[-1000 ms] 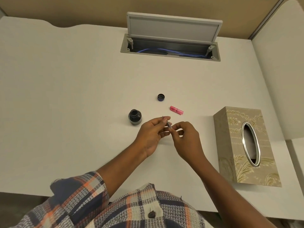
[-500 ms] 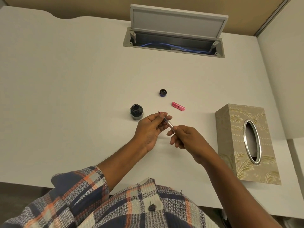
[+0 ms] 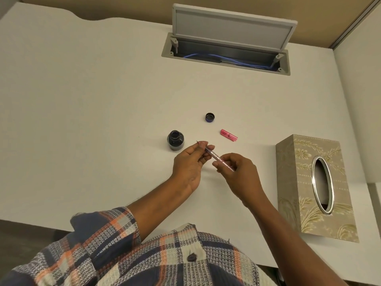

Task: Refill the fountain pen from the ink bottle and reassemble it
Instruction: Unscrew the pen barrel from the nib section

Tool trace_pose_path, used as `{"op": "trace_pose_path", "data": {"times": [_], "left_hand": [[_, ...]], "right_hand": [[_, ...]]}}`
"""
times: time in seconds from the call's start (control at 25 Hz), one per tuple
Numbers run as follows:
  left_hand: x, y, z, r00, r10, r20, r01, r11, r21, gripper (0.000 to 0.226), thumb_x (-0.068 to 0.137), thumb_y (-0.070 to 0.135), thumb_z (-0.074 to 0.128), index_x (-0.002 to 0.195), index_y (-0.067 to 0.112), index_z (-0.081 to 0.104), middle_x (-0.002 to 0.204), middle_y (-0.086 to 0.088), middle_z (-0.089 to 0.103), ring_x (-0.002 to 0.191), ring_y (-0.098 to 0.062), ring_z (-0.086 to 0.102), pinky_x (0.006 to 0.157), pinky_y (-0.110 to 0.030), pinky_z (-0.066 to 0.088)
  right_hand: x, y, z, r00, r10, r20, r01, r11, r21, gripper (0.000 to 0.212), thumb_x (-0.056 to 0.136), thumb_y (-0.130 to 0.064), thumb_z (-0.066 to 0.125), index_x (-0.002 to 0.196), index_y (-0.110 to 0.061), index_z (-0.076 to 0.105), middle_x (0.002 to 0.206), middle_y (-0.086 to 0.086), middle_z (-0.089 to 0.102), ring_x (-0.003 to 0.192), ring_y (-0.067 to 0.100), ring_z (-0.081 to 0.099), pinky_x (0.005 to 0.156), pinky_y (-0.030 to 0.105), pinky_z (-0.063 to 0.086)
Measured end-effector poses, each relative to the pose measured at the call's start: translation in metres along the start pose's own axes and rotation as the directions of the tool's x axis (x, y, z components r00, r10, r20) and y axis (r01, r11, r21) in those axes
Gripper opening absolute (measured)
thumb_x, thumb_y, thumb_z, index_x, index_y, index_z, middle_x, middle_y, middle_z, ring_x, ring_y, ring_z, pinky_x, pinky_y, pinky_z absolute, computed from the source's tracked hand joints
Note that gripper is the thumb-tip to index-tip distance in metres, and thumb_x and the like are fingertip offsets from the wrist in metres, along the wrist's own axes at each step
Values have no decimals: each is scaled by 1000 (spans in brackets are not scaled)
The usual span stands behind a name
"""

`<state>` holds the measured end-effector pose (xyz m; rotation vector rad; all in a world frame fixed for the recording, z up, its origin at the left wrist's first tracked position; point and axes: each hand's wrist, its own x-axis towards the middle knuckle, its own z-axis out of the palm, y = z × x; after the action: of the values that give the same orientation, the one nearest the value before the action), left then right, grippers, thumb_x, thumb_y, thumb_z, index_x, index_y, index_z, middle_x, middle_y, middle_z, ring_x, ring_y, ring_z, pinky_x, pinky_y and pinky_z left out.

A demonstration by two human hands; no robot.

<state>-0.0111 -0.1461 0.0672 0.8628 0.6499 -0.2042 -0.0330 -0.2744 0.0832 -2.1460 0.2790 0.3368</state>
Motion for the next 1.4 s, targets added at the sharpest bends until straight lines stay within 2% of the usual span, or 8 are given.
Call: {"op": "trace_pose_path", "data": {"times": [0.16, 0.28, 0.4, 0.56, 0.68, 0.8, 1.04, 1.4], "left_hand": [[0, 0, 1, 1000, -1, 4, 2, 1000, -24, 13, 93, 7, 53, 89, 4, 64, 81, -11, 71, 78, -15, 68, 76, -23, 57], [-1, 0, 0, 1000, -4, -10, 3, 999, -50, 12, 93, 7, 54, 89, 3, 64, 81, -12, 71, 77, -14, 70, 76, -23, 57], [-1, 0, -1, 1000, -11, -16, 10, 997, -72, 11, 92, 7, 54, 91, 2, 64, 85, -14, 70, 75, -14, 71, 76, -23, 58], [-1, 2, 1, 1000, -3, -17, 1, 998, -68, 12, 93, 6, 53, 90, 2, 64, 80, -12, 71, 75, -13, 71, 75, -23, 58], [-1, 3, 0, 1000, -2, -30, 0, 997, -71, 11, 92, 6, 54, 91, 2, 64, 81, -12, 71, 76, -14, 71, 77, -25, 58], [0, 2, -1, 999, -4, -38, 1, 997, -78, 10, 92, 6, 54, 92, 2, 64, 83, -13, 70, 75, -14, 71, 75, -24, 58], [0, -1, -1, 999, -11, -41, 7, 996, -84, 10, 92, 6, 54, 91, 2, 64, 83, -13, 70, 75, -14, 71, 74, -24, 58], [-1, -5, -2, 999, -11, -45, 8, 997, -78, 10, 92, 6, 55, 91, 2, 64, 85, -14, 70, 75, -13, 70, 76, -23, 57]], "right_hand": [[2, 4, -9, 996, 82, 36, -82, 996, 16, 35, 97, -40, 47, 86, -14, 67, 69, -6, 67, 64, 9, 60, 57, 22, 40], [1, 6, -12, 994, 106, 7, -106, 981, 161, 13, 86, -26, 68, 87, -13, 65, 73, -3, 61, 65, 12, 51, 54, 21, 36], [-3, 8, -10, 986, 149, 77, -165, 940, 298, 40, 74, -22, 81, 106, -22, 57, 90, 2, 59, 78, 13, 55, 59, 24, 43], [-2, 4, -9, 989, 139, 57, -149, 958, 246, 26, 95, -36, 54, 91, -15, 69, 79, 1, 69, 71, 14, 61, 62, 25, 43], [-1, 6, -10, 993, 118, 33, -122, 958, 258, 13, 85, -19, 70, 95, -14, 63, 87, 0, 65, 75, 13, 57, 59, 23, 41], [-3, 9, -10, 987, 138, 87, -161, 909, 386, 42, 77, -20, 79, 111, -21, 54, 96, 0, 64, 80, 12, 59, 62, 25, 45], [-2, 12, -8, 993, 120, 13, -119, 953, 278, 3, 87, -19, 67, 89, -16, 66, 79, 1, 67, 71, 15, 57, 57, 24, 41], [-2, 14, -11, 987, 133, 94, -149, 969, 195, 26, 97, -30, 51, 88, -14, 70, 75, 1, 72, 67, 13, 62, 62, 27, 42]]}}
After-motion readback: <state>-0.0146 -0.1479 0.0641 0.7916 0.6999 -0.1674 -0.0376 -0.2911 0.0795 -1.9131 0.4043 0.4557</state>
